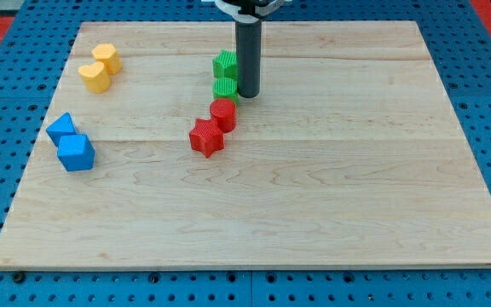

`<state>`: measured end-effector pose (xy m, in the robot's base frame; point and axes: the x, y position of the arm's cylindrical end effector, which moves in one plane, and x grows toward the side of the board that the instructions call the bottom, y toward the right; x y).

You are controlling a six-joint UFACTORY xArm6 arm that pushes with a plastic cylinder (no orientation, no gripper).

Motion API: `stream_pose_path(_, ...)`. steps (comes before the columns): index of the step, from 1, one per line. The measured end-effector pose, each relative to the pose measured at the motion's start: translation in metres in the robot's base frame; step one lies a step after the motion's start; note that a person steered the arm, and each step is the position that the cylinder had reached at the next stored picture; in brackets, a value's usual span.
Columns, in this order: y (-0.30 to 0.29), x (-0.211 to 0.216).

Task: Nudge the yellow hexagon left a bit

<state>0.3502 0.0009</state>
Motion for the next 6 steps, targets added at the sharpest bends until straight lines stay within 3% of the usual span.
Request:
stream_pose_path(3,0.018,-0.054)
stream_pose_path(4,-0.031,-0.098)
stream_pose_path(5,-0.129,-0.107)
stream_pose_path(6,-0.181,-0.091)
